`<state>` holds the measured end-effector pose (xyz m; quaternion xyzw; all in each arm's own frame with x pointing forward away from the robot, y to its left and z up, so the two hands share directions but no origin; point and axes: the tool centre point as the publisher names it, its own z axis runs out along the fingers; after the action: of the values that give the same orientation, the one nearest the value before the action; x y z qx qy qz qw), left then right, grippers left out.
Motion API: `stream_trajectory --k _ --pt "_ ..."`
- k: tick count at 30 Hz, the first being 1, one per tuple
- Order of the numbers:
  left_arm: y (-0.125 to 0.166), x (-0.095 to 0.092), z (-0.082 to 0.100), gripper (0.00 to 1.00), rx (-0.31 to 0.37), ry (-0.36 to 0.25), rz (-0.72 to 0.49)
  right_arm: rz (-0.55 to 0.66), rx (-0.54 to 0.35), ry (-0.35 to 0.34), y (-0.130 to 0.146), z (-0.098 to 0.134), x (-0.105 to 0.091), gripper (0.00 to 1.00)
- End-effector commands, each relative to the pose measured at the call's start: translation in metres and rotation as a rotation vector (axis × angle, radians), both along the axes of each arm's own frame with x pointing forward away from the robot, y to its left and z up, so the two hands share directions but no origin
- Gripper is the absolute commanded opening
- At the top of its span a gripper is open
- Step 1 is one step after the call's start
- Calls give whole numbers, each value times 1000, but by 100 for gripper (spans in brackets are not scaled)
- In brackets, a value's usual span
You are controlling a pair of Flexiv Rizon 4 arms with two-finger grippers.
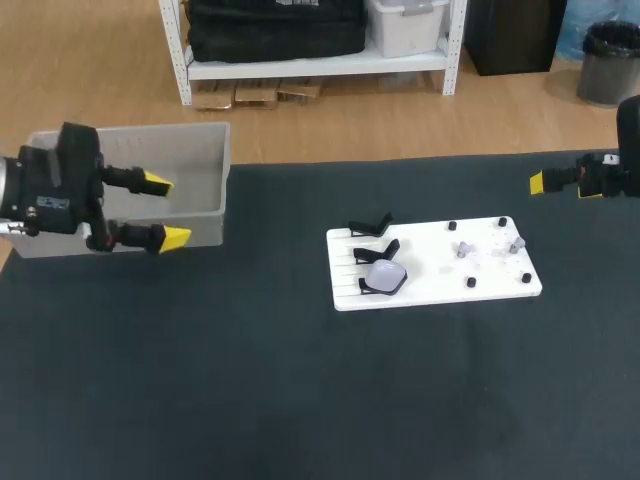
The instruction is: Pick up each earbud case from the left stands, insert the matching earbuds, close the lid, and place the case in the box.
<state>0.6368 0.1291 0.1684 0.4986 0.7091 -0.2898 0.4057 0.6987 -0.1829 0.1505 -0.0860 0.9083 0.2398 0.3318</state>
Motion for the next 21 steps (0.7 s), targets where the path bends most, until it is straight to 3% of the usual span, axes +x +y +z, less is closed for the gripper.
stream_trajectory --k 1,6,9,15,18,21 --pt "-30 7 -17 100 -209 -73 21 3 2 0 -1 0 1 100" --pt "-72 3 -38 100 -128 -120 81 3 2 0 -1 0 1 100" --pt "-95 1 -49 100 -110 -148 52 3 2 0 -1 0 1 100" --pt "-136 11 -83 100 -78 -138 -30 3 2 0 -1 0 1 100" --pt "-154 16 -93 100 -35 -133 -53 3 2 0 -1 0 1 100" --pt "-154 16 -93 100 -35 -133 -53 3 2 0 -1 0 1 100"
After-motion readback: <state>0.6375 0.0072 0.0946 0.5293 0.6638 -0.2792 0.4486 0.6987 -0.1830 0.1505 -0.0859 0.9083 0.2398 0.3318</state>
